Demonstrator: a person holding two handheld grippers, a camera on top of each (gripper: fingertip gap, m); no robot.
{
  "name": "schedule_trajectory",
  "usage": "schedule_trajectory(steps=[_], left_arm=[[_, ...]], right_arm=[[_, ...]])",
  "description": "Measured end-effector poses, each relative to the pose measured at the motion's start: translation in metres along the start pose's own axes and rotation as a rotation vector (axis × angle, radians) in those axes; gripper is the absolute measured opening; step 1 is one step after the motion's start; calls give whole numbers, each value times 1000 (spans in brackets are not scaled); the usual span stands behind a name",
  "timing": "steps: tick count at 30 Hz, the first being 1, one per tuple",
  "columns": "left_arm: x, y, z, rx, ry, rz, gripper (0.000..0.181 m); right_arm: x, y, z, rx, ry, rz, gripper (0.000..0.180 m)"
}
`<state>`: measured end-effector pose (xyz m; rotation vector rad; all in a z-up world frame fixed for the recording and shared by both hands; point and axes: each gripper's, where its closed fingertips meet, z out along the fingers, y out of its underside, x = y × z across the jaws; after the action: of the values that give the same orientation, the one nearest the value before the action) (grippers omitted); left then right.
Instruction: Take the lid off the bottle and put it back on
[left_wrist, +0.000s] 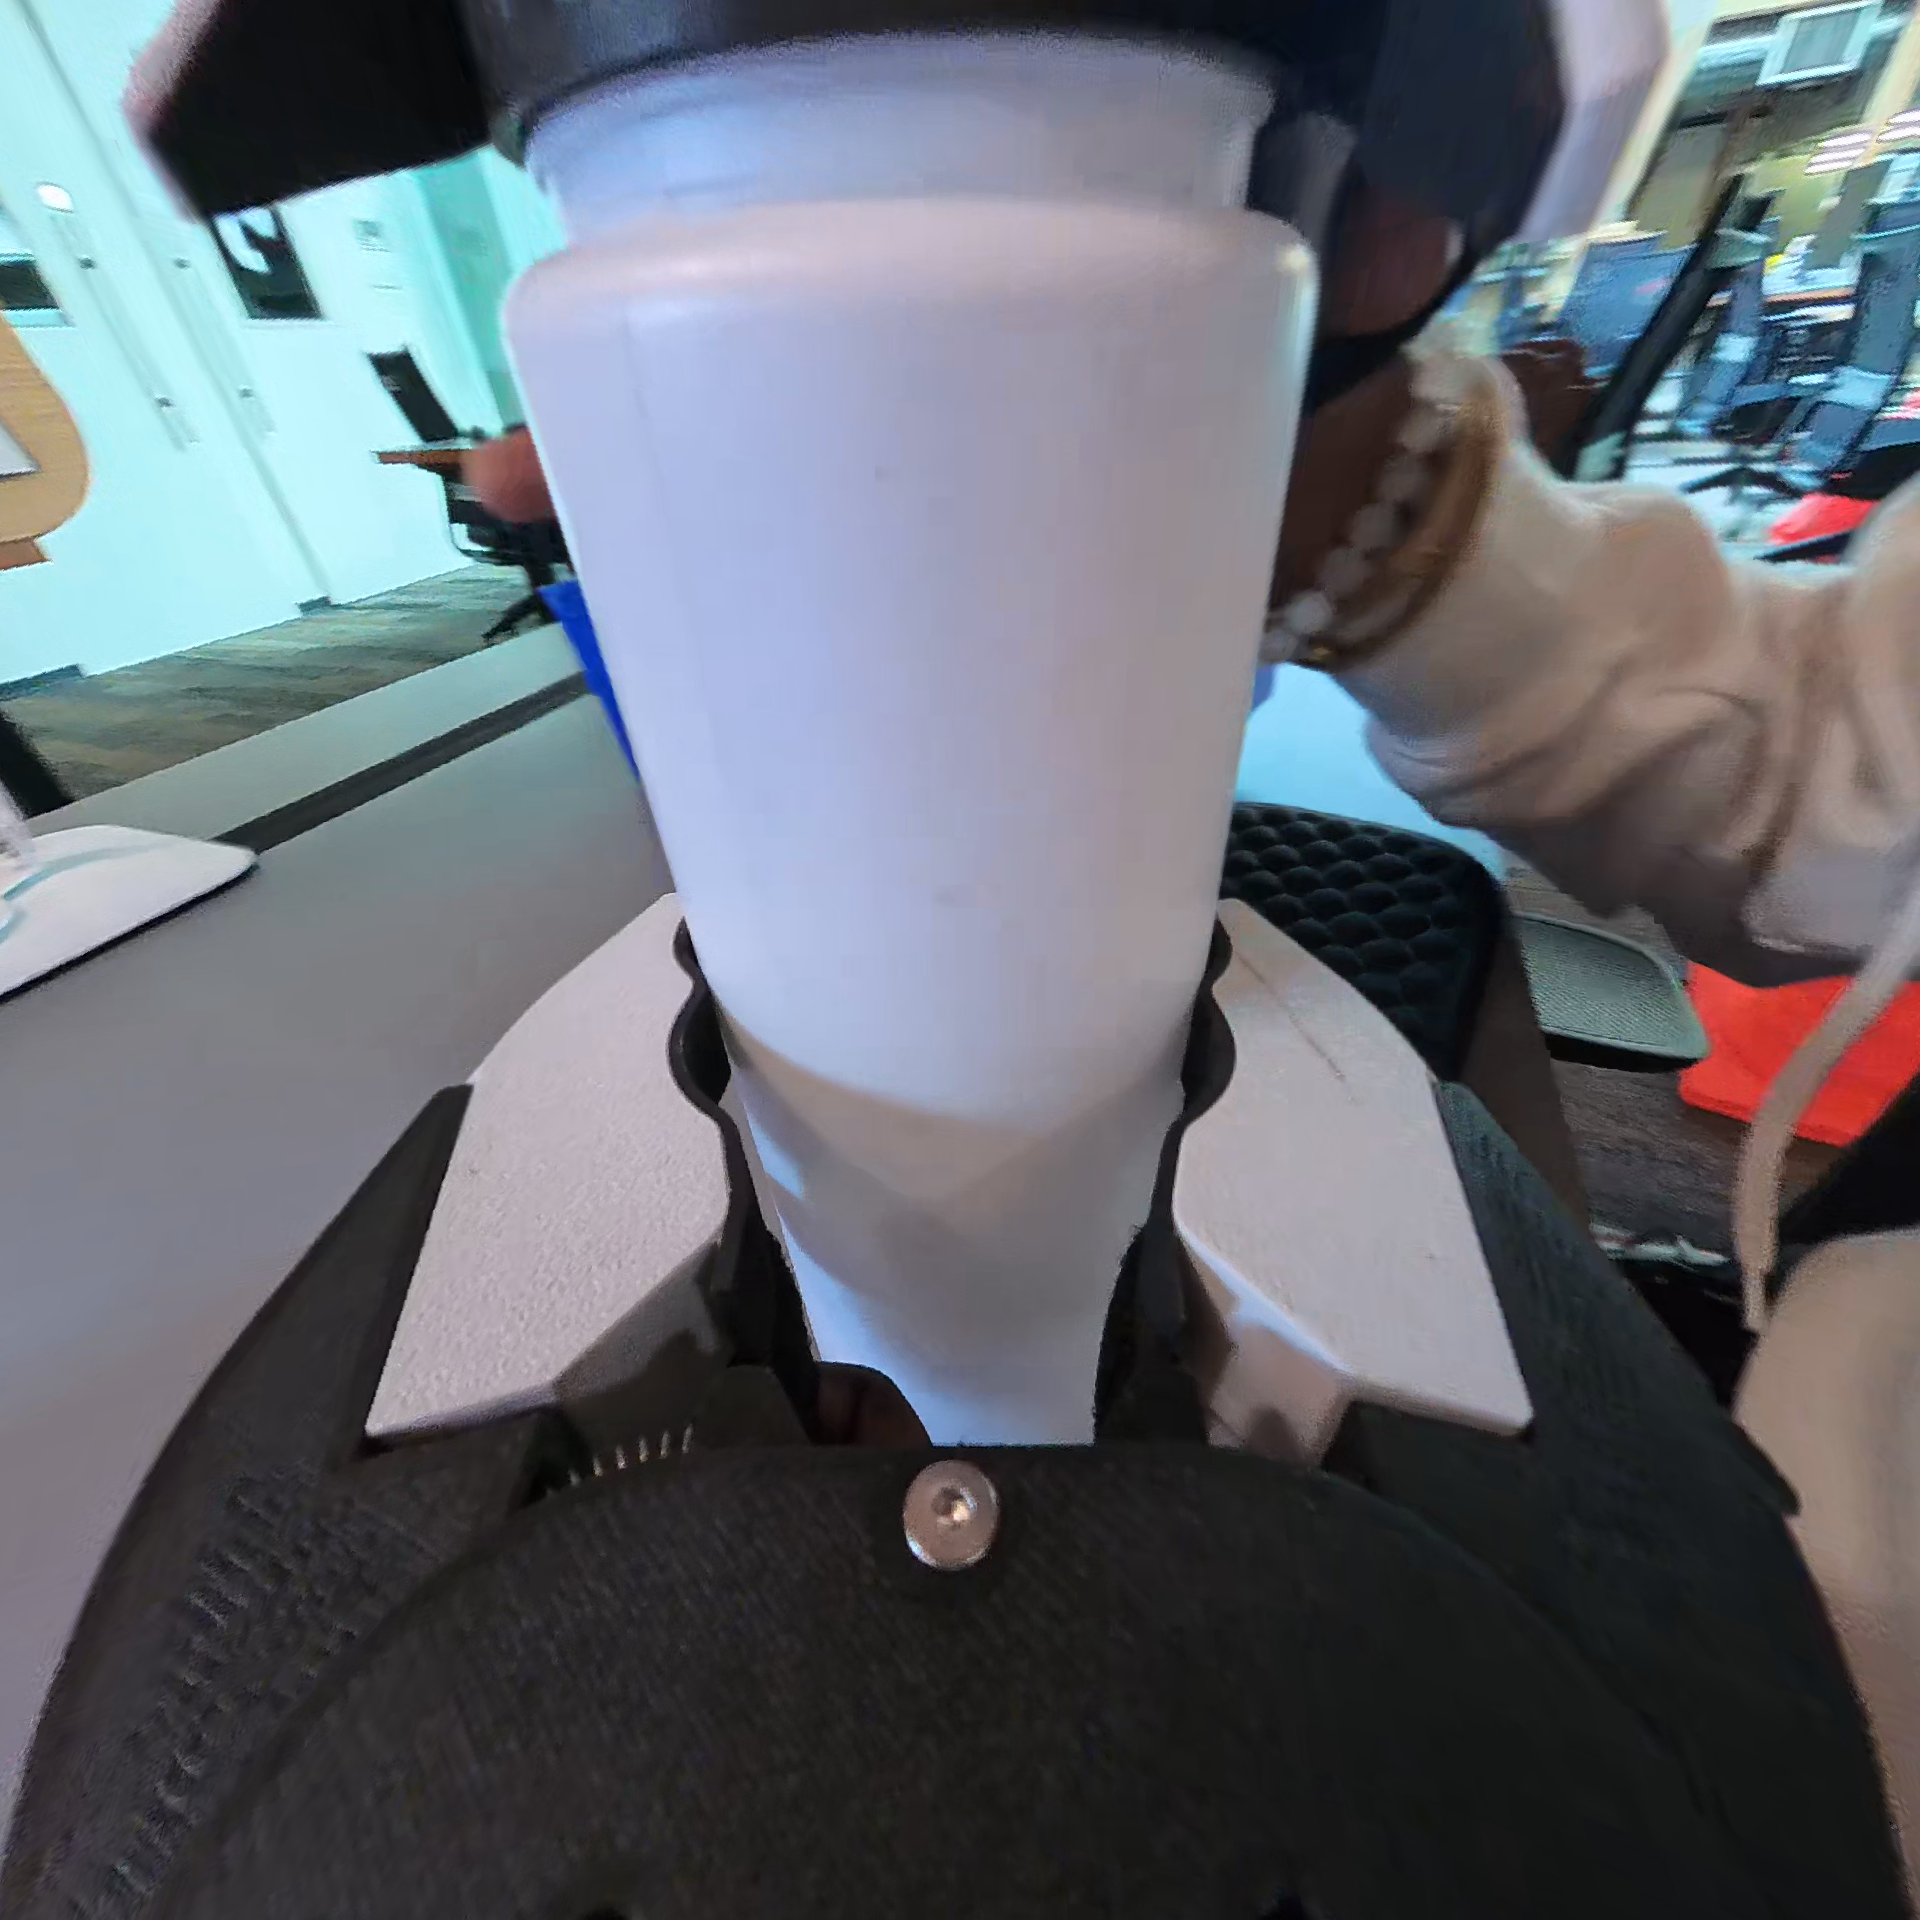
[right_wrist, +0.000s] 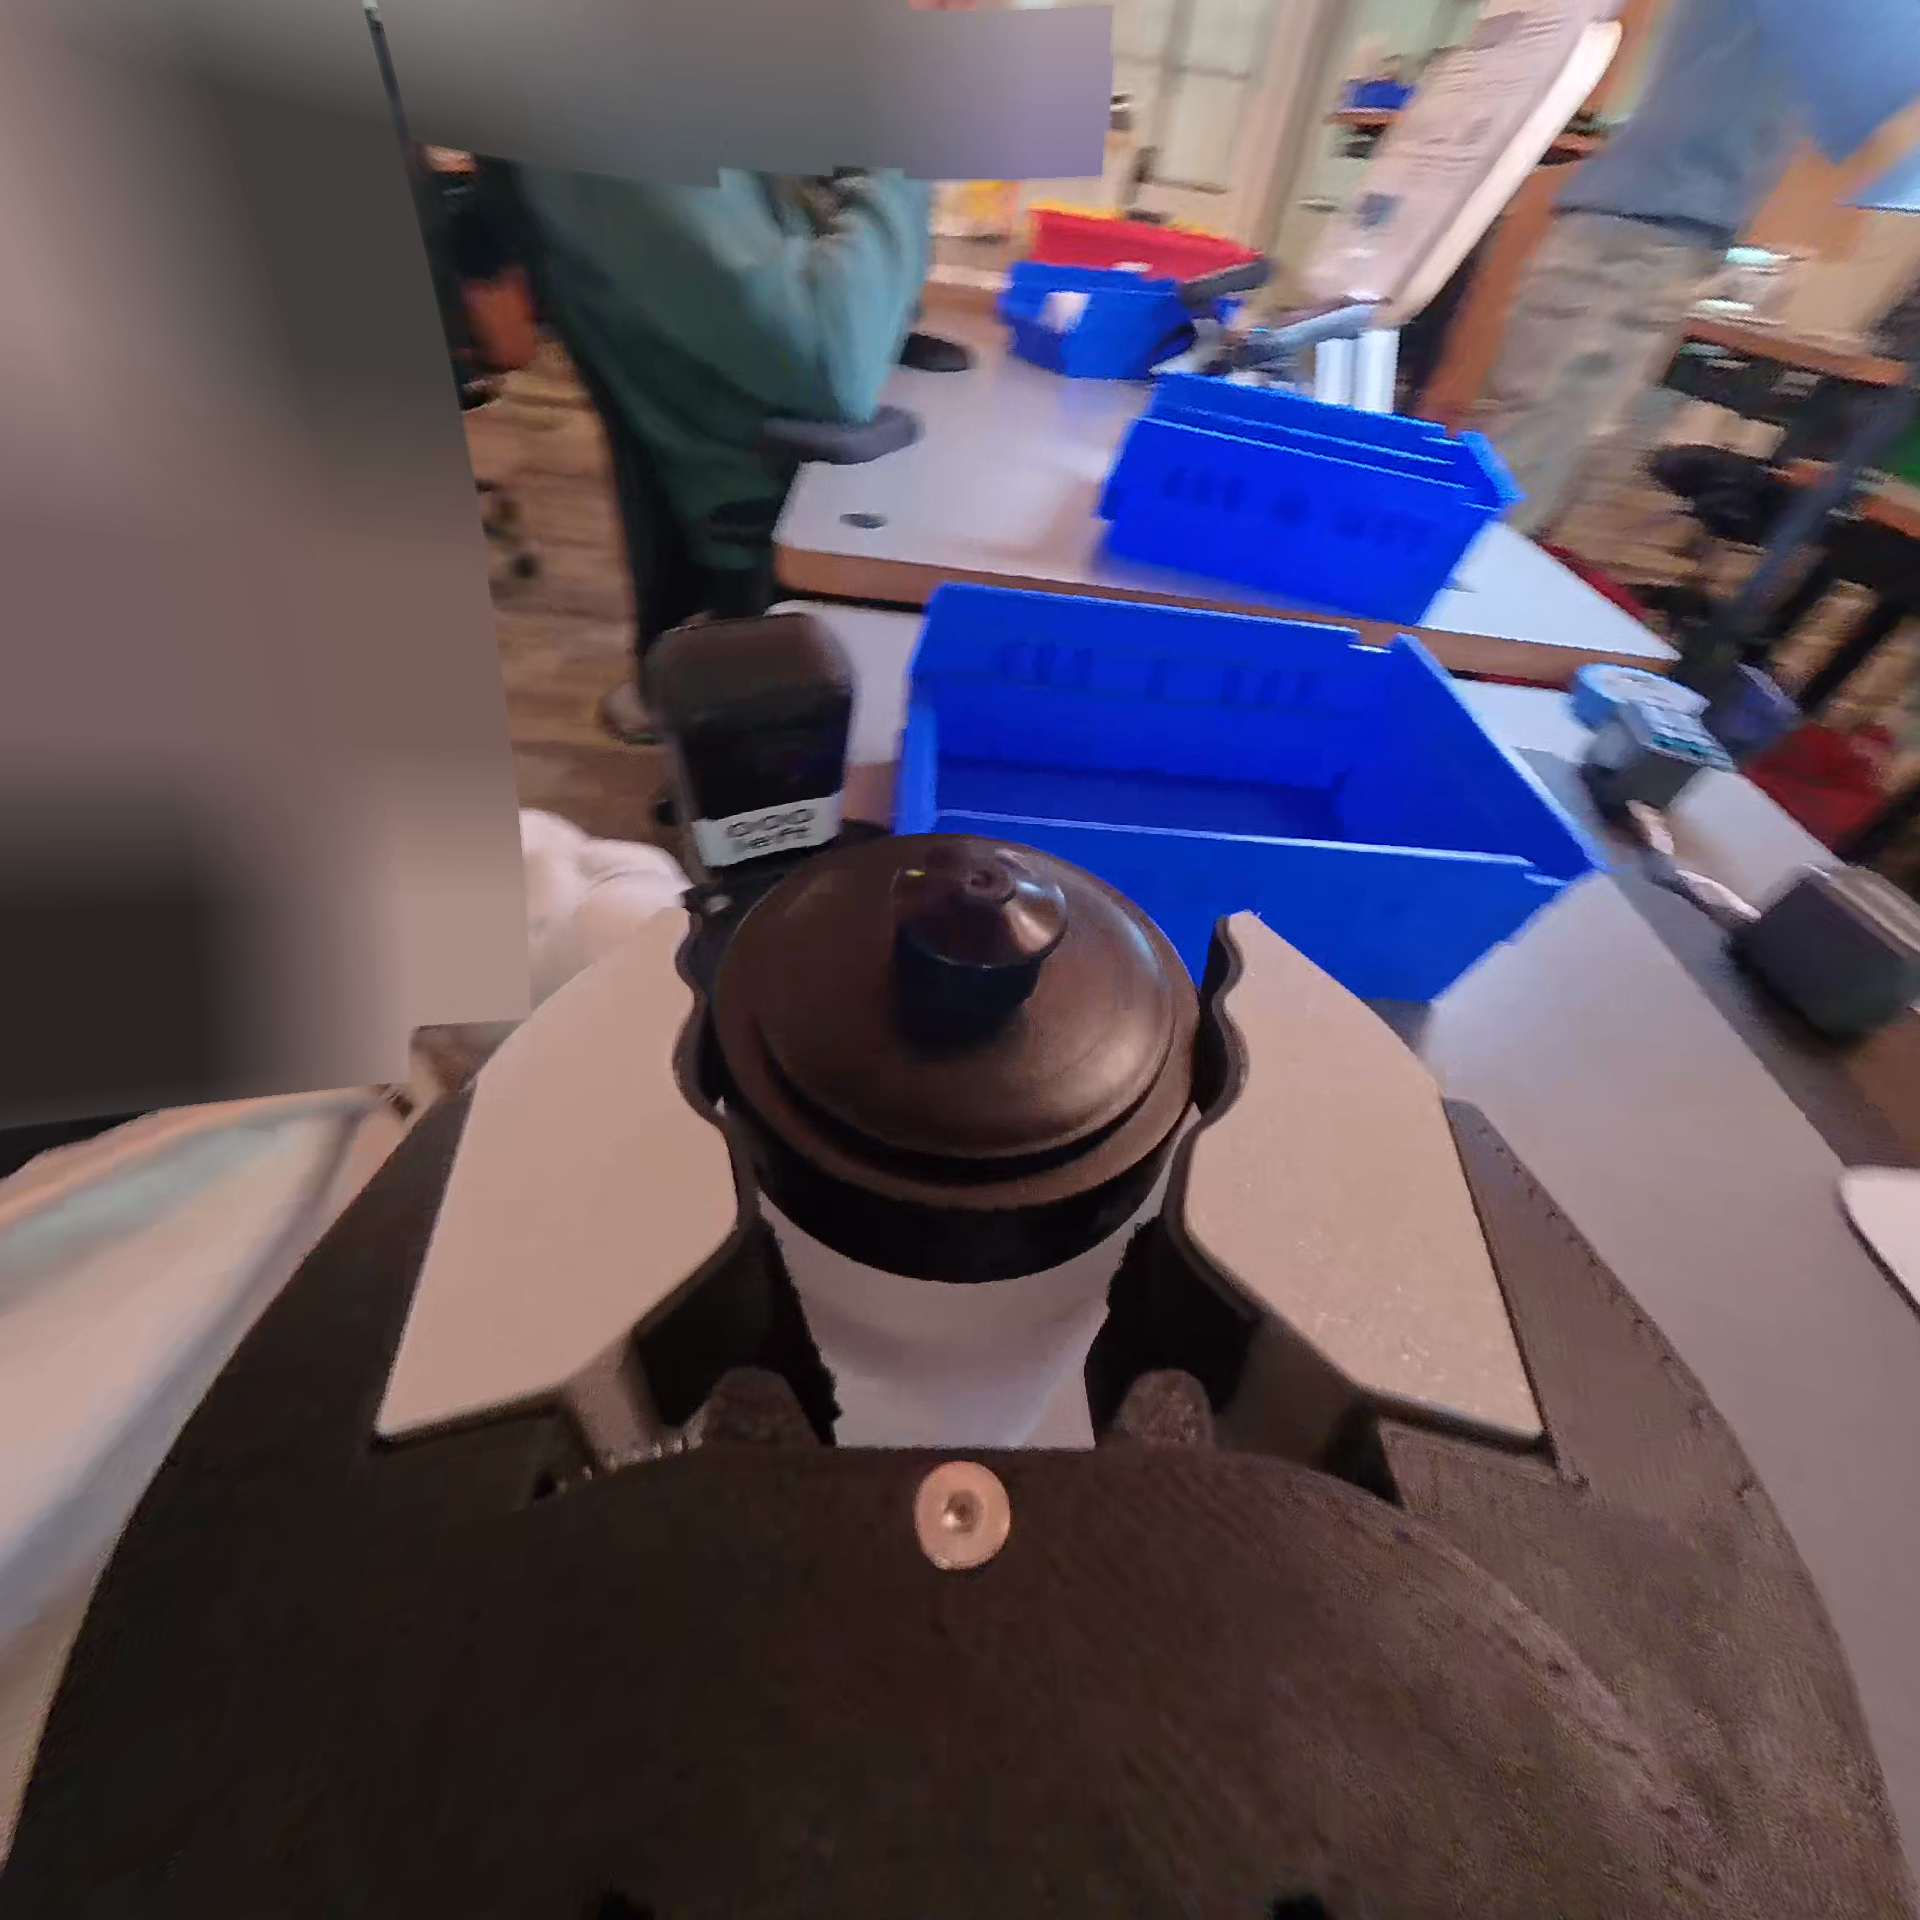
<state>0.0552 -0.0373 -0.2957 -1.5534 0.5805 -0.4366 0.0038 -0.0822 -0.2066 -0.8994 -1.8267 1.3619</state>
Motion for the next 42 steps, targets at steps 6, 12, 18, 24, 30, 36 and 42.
schedule_trajectory(steps=[6,12,18,24,30,36,42], left_arm=[[17,-2,-1,14,162,-58,87],[51,-9,-10,34,444,-198,87],[87,-20,-27,57,728,-281,87],[116,-54,-63,207,1103,-404,87],[39,-58,-36,344,385,-194,87],[-26,-25,-27,156,-193,11,87],[-21,-7,-17,45,-179,51,87]], right_arm=[[-20,2,-8,-1,-342,-82,90],[-43,2,-22,-5,-573,-76,91],[-75,-8,-33,86,-808,-65,90],[-111,-48,-38,293,-1040,-109,91],[-44,-66,-15,348,-546,-49,101],[23,-51,-25,385,26,184,115],[13,-17,-11,167,112,131,82]])
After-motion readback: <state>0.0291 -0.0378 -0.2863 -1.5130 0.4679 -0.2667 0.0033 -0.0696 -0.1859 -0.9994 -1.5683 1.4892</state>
